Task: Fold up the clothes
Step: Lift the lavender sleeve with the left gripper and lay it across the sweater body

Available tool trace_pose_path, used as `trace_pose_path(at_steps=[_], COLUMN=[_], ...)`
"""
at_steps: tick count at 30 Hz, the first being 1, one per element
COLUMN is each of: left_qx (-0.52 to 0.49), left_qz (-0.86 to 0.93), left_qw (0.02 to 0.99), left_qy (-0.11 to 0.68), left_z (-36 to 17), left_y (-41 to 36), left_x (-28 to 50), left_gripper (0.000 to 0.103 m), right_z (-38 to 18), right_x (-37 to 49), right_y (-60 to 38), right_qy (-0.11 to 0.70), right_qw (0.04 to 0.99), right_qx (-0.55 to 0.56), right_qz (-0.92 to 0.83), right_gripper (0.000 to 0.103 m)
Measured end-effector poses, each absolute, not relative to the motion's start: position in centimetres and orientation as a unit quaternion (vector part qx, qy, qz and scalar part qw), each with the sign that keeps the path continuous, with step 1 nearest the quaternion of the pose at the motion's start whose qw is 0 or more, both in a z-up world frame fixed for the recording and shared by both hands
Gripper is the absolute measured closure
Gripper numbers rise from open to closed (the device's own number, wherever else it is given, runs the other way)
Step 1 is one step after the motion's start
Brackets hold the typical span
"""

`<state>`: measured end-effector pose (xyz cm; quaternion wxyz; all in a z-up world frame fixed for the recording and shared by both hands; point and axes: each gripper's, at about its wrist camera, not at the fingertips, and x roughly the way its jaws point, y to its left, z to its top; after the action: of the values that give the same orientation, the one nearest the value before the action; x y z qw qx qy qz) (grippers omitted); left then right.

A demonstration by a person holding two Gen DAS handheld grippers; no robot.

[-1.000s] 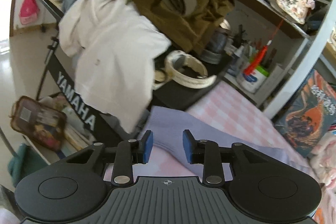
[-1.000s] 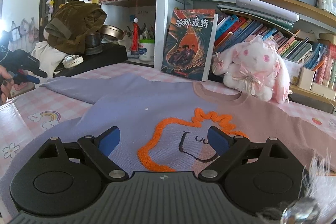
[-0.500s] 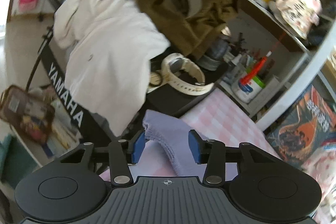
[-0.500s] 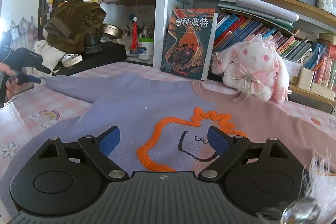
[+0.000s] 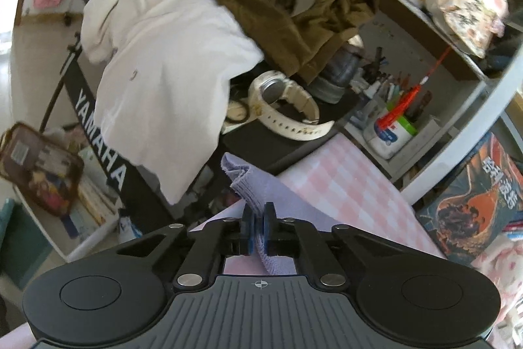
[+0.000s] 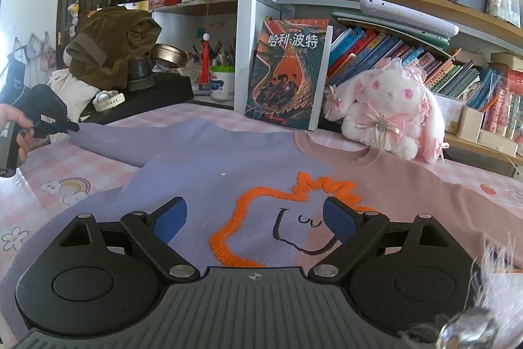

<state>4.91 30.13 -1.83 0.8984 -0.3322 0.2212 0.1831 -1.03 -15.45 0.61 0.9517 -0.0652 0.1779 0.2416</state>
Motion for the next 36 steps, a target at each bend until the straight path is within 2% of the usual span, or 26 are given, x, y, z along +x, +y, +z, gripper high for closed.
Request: trace_pose_path(at_steps=[13, 21, 24, 36], left_qx=[-0.262, -0.216, -0.199, -0.157], left_qz=[0.124, 0.037, 0.003, -0.091], left_qw=[0.939, 0.965, 0.97, 0.974], left_qy=[0.182, 0.147, 0.139, 0.137], left_z=[3.9, 9.0, 10.5, 12.7], left_y=[25.0, 17.6, 14.3, 4.0], left_x=[4.5, 5.7, 6.3, 8.1], left_gripper=[0.1, 0.1, 0.1, 0.1], right_z=[0.8, 0.2, -0.8, -0.6], right_x=[-3.4, -3.4, -3.4, -4.2], right_y=[-21.4, -27.7, -27.9, -28.1], right_qy=[0.177, 0.209, 0.236, 0.216], right_qw=[0.962, 0.963, 0.957, 0.961], right_qx=[-0.041, 0.03, 0.021, 0.023], right_qz=[0.206, 0.169, 0.166, 0.173], right_gripper=[0.013, 0.013, 0.014, 0.014])
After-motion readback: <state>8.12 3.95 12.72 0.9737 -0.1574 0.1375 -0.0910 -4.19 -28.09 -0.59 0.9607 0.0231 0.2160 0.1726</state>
